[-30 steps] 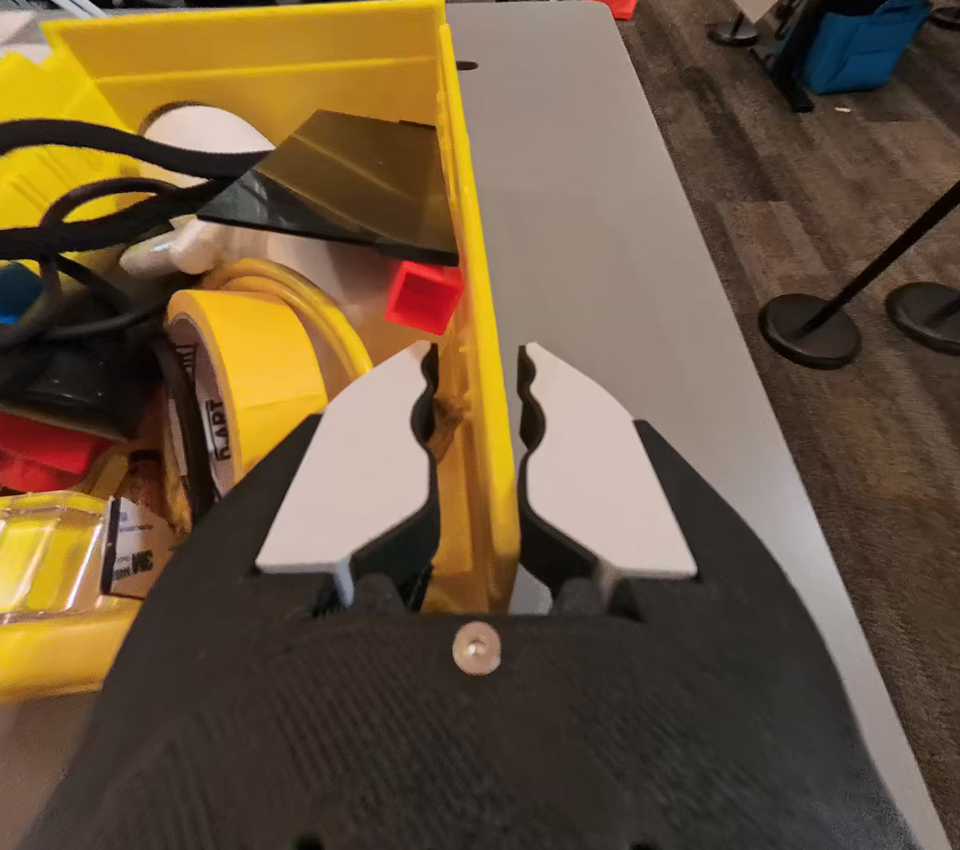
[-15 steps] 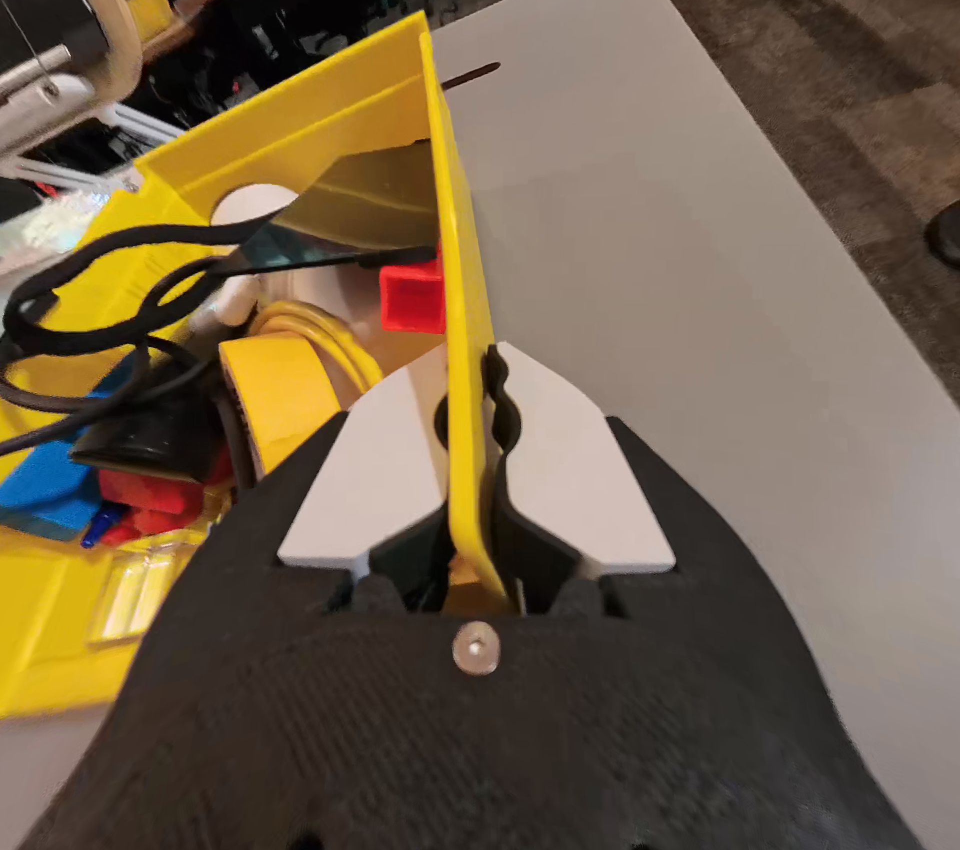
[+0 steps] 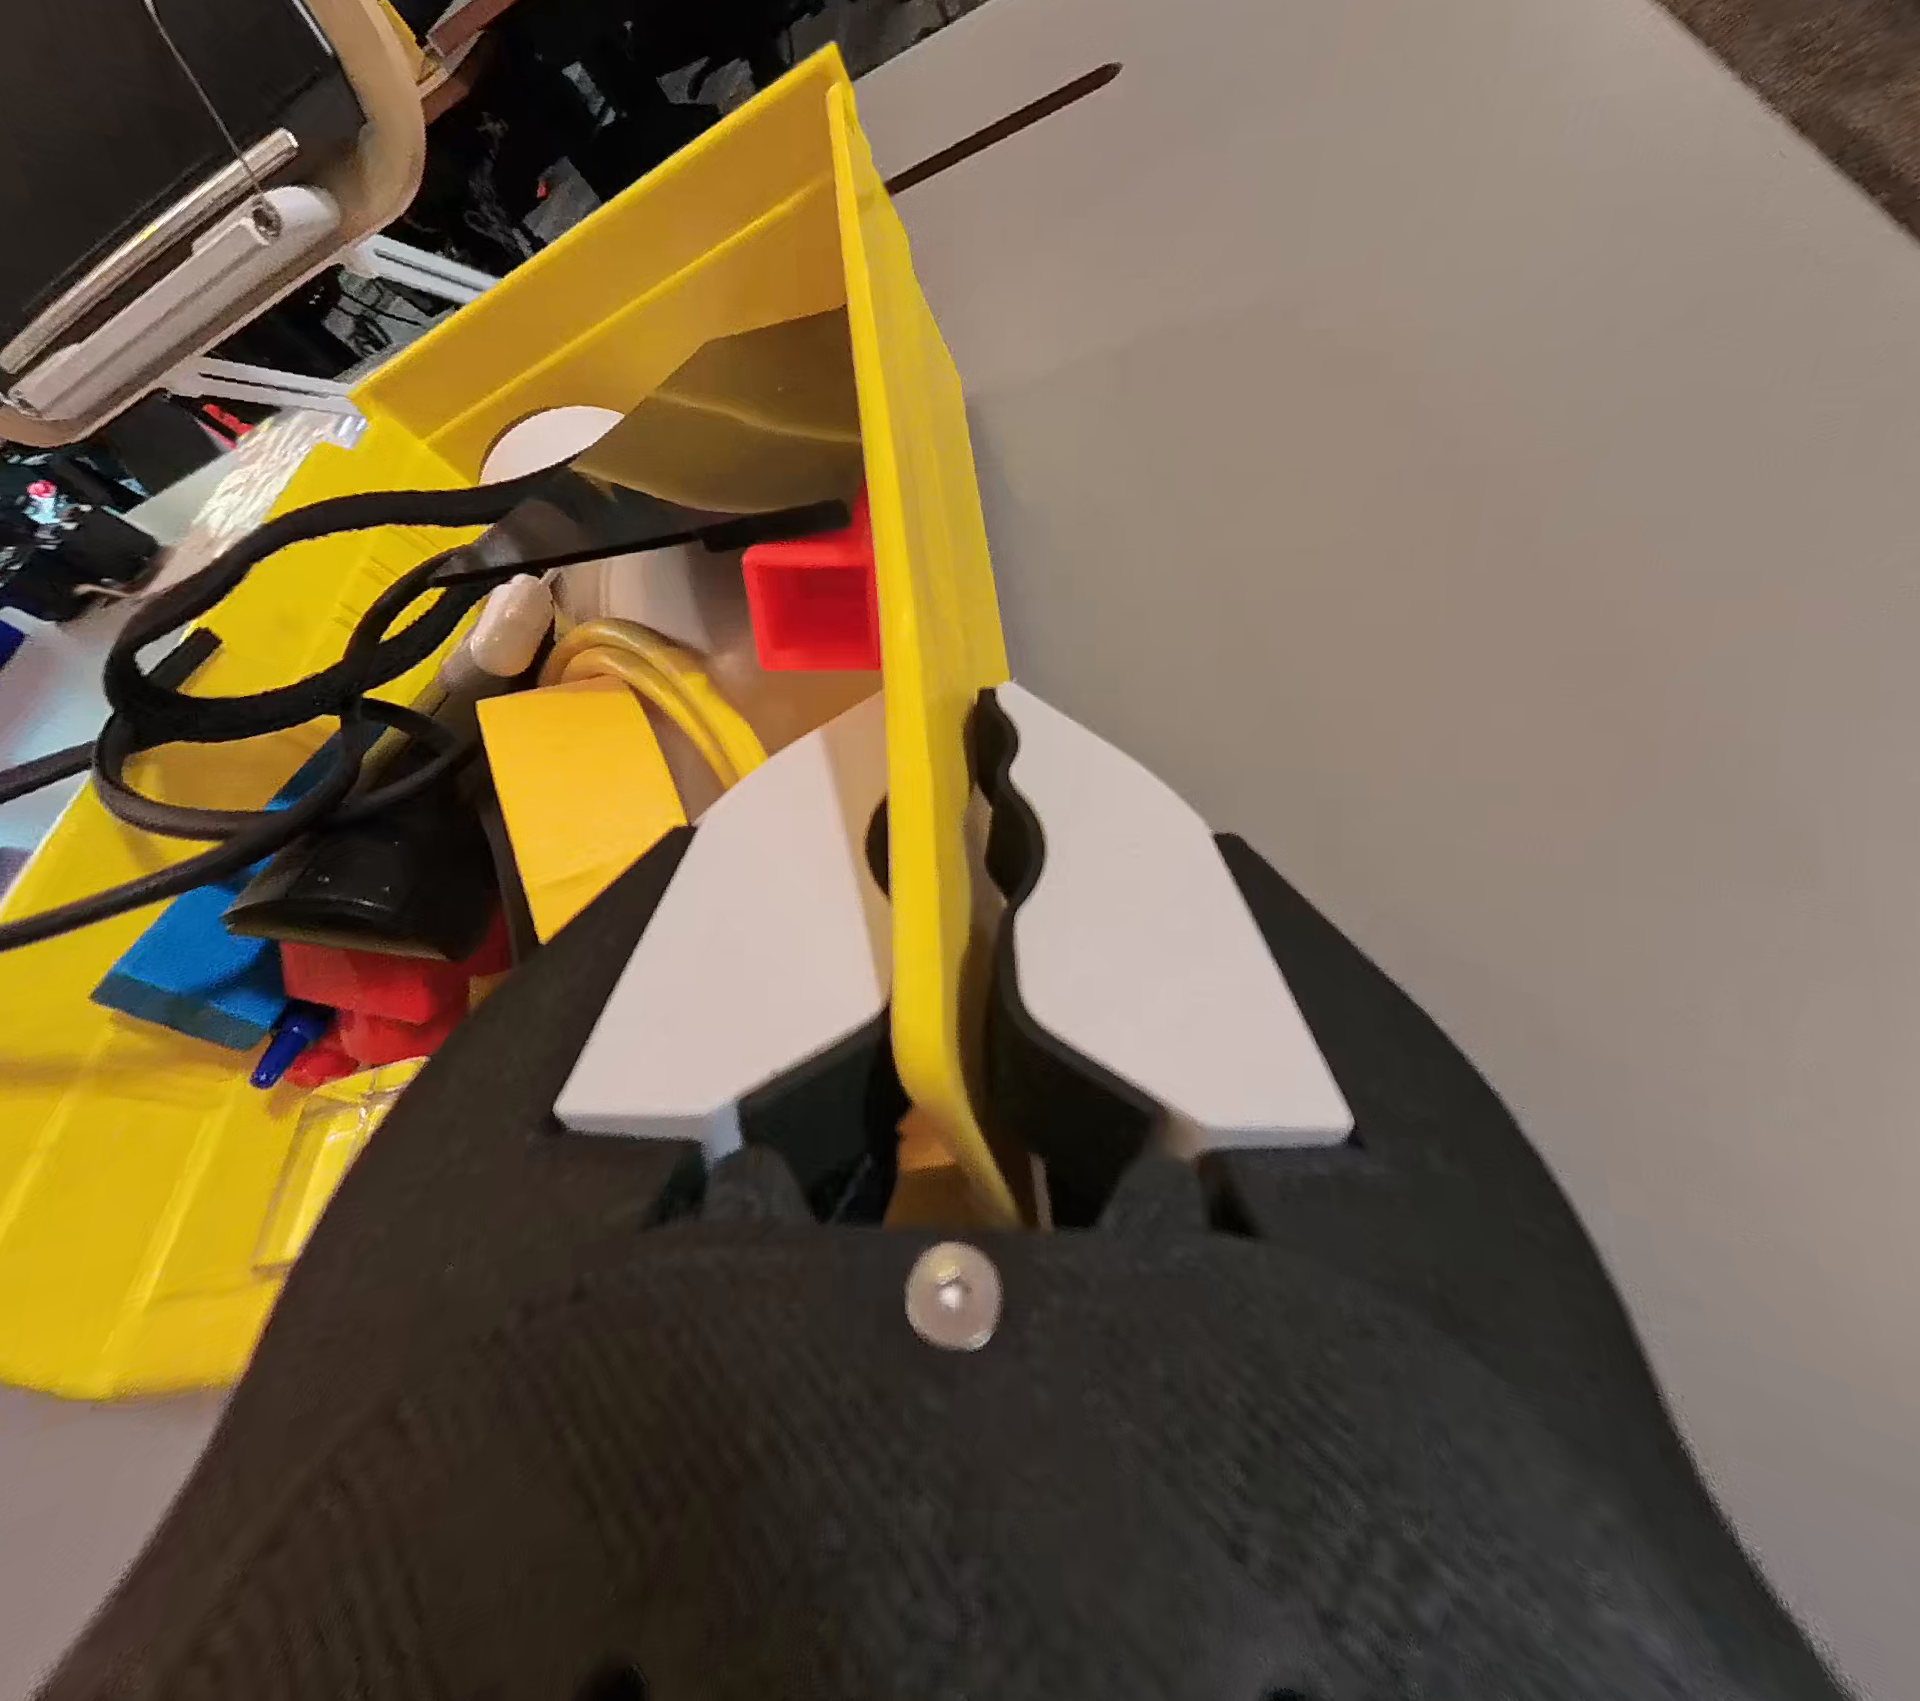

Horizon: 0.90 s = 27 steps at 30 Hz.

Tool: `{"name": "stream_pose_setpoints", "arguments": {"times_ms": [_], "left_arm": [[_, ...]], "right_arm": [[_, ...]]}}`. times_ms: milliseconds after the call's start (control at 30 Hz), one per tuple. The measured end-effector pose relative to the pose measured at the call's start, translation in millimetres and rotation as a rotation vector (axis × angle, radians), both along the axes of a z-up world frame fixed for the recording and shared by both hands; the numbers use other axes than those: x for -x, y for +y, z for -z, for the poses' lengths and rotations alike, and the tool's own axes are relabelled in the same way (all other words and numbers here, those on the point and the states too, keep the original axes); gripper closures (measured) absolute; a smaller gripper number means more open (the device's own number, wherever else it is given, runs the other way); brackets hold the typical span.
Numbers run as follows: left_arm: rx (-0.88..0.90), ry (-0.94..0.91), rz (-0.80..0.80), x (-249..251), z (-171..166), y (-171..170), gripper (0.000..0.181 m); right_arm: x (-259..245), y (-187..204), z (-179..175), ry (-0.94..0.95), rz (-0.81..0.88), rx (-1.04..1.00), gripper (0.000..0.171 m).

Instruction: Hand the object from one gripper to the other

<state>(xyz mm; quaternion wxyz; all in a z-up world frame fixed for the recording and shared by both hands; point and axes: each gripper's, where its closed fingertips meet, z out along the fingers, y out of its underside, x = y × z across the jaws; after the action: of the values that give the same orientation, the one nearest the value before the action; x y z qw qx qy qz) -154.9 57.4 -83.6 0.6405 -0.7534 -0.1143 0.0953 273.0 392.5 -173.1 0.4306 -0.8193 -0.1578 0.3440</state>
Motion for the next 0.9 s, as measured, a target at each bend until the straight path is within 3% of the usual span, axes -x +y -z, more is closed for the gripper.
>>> {"name": "stream_pose_setpoints", "arguments": {"times_ms": [67,167,233,333,400,433,500,533,900], "left_arm": [[0.045,0.098,-0.172,29.7,-5.9,-49.3,0.126],[0.223,0.213,-0.426,79.5,11.0,-125.5,0.088],[0.309,0.166,-0.460,93.2,37.5,-154.9,0.079],[0.374,0.010,-0.373,91.9,77.8,-155.4,0.072],[0.404,-0.016,-0.356,96.4,94.9,-149.4,0.084],[0.422,-0.026,-0.349,98.5,102.3,-146.8,0.103],[0.425,-0.023,-0.335,101.4,107.3,-143.2,0.164],[0.436,-0.011,-0.342,102.4,106.3,-142.9,0.174],[0.193,-0.010,-0.407,124.4,13.9,-173.1,0.171]], "right_arm": [[8.7,-3.4,0.8,0.008,-0.016,0.012,0.161],[26.0,-9.2,-0.2,0.017,-0.051,0.019,0.161],[40.4,-15.4,-2.0,0.023,-0.083,0.024,0.161],[67.5,-28.2,-9.0,0.024,-0.142,0.016,0.161],[89.3,-38.8,-15.1,0.027,-0.188,-0.002,0.161],[101.1,-44.8,-17.1,0.032,-0.212,-0.004,0.161],[126.2,-57.7,-17.8,0.046,-0.266,0.005,0.161],[139.6,-64.3,-16.7,0.052,-0.295,0.014,0.161],[344.5,-146.5,-8.6,0.052,-0.592,0.018,0.162]]}}
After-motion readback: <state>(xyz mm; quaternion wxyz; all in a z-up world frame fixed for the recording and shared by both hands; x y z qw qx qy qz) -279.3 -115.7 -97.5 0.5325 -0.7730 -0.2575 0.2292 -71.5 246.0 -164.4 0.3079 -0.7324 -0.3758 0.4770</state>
